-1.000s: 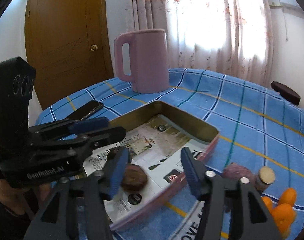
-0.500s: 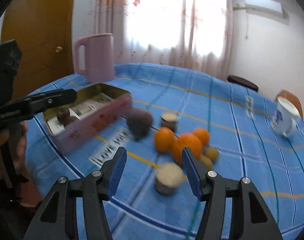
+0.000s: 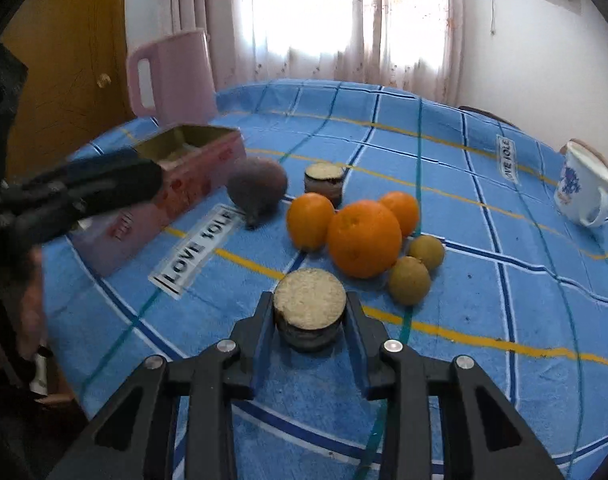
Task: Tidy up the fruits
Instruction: 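Grasp a cut round slice with the right tool while the left tool approaches an orange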
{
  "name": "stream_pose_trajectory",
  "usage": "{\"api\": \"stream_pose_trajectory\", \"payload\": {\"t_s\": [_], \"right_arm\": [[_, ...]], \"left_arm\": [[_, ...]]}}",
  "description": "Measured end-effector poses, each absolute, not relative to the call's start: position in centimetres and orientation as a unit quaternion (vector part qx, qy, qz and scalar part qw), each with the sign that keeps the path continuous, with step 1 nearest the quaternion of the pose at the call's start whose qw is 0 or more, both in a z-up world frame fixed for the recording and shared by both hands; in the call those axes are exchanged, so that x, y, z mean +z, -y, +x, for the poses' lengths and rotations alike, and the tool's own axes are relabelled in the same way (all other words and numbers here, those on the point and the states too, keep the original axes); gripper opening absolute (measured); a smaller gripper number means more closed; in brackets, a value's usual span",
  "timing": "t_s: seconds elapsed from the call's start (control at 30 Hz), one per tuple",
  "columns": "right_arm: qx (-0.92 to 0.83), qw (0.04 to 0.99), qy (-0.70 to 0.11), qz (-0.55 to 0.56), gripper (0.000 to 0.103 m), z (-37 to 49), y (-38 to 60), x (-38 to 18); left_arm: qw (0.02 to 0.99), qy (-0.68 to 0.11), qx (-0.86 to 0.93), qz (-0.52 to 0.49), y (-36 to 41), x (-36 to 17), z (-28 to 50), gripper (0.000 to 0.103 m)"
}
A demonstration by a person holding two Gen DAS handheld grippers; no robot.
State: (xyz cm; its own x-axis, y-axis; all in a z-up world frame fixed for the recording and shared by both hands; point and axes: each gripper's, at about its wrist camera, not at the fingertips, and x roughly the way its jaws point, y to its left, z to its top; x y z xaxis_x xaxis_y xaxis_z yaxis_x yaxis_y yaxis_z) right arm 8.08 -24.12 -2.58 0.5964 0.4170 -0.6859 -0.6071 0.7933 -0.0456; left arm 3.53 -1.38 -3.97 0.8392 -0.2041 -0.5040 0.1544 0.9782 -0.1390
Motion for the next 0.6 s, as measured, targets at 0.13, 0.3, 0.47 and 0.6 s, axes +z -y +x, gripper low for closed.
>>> {"api": "stream_pose_trajectory", "payload": {"t_s": [0.13,0.3,0.47,0.6], "right_arm": [[0.263,0.907,-0.310,-0.106,0.035,8.3,26.4,-0.9],[0.199,0.930,-0.296,-0.090,0.035,9.9,29.4,0.2],[0.175,0.932,-0.309,-0.073,0.035,11.3,31.2,-0.2],[0.180,0.931,-0.311,-0.066,0.035,11.1,31.8,-0.2]], "left_arm": [[0.956,-0.270,-0.108,-0.031,3.4,-3.8,4.5,0.091],[0.950,-0.284,-0.131,-0.012,6.3,-3.9,6.6,0.090],[0.938,-0.310,-0.154,0.010,9.0,-4.7,8.9,0.078],[0.926,-0.338,-0.167,0.025,10.7,-5.6,10.4,0.063]]}}
